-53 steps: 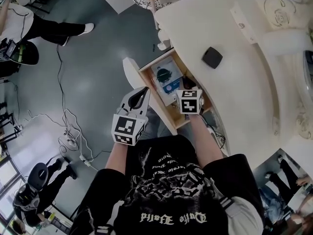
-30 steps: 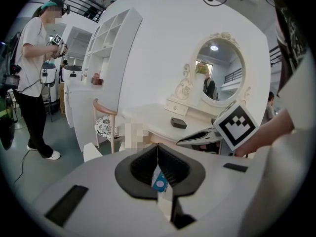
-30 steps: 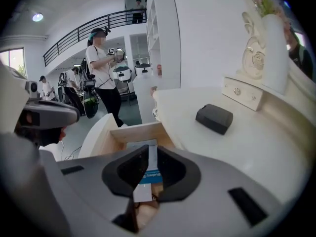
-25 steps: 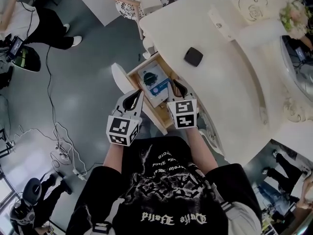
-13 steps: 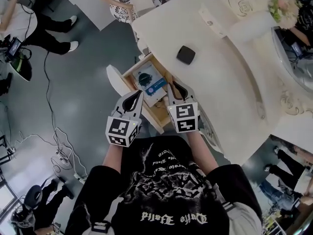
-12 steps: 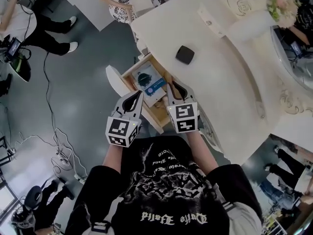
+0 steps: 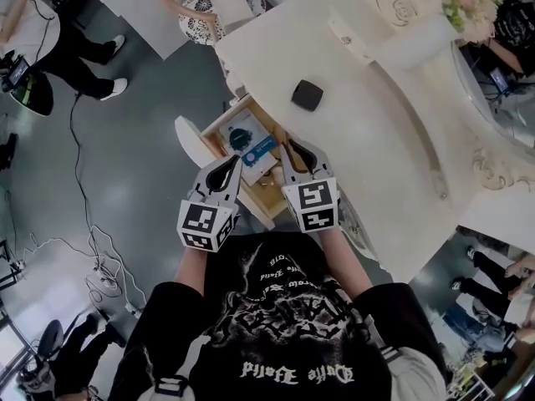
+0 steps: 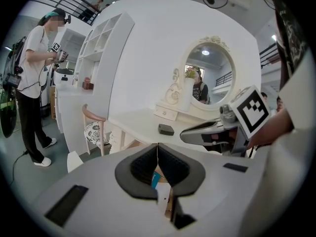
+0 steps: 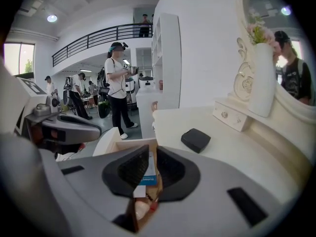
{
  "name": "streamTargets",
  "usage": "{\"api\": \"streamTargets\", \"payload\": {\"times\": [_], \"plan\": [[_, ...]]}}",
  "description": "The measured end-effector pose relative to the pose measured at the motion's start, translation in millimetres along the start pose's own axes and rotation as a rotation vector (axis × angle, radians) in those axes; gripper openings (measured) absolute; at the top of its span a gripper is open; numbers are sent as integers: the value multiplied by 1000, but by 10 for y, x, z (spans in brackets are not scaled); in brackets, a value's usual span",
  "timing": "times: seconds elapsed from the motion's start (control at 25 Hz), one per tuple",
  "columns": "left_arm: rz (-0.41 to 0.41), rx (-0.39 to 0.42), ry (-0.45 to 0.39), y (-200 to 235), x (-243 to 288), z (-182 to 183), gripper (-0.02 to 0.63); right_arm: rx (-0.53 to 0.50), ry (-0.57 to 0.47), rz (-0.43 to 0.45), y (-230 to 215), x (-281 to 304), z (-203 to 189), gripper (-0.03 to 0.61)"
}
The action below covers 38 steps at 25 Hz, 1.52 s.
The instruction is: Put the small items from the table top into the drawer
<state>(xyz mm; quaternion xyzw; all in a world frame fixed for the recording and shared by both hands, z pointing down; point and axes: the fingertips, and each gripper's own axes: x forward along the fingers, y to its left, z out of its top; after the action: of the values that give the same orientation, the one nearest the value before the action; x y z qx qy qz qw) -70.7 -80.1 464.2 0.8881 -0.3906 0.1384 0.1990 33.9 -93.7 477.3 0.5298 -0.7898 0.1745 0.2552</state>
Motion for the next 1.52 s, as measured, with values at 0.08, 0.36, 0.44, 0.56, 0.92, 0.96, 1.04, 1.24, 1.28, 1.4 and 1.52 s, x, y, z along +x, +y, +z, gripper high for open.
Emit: {"api": "streamTargets", "payload": {"times": [0.08,0.36,0.44,0.56,0.92,0.96,1.04,1.24,1.28,1.4,1.52], "plan": [[-1,1,-6,-7,9,17,15,-8,2,12,18,-8,-5,54],[0,-7,-9,-27,6,0,15,-22,-12,54,125,-6,25,32],[2,-10,-10,-19,6,-2,15,-22,-24,54,129,-6,40,26],[3,-14,-10,-17,7,-13,15,-19,-19,52,124,-24,13,18],[7,-23,-6,1,20,-46,15,2,-14,22,40,-47,-36,12],[6,-23,-6,-2,25,-48,15,11,-9,20,28,-49,-54,12],[3,-22,-7,-9,35,-51,15,23,-5,16,9,-57,-80,11],[-4,-17,1,-22,40,-63,15,46,1,6,-27,-69,-131,11],[-6,-15,4,-22,39,-69,15,55,0,5,-36,-72,-135,11],[-7,-13,11,-12,29,-82,15,31,6,7,-21,-70,-157,11],[-7,-11,13,-11,25,-90,15,3,21,18,17,-65,-216,11]]}}
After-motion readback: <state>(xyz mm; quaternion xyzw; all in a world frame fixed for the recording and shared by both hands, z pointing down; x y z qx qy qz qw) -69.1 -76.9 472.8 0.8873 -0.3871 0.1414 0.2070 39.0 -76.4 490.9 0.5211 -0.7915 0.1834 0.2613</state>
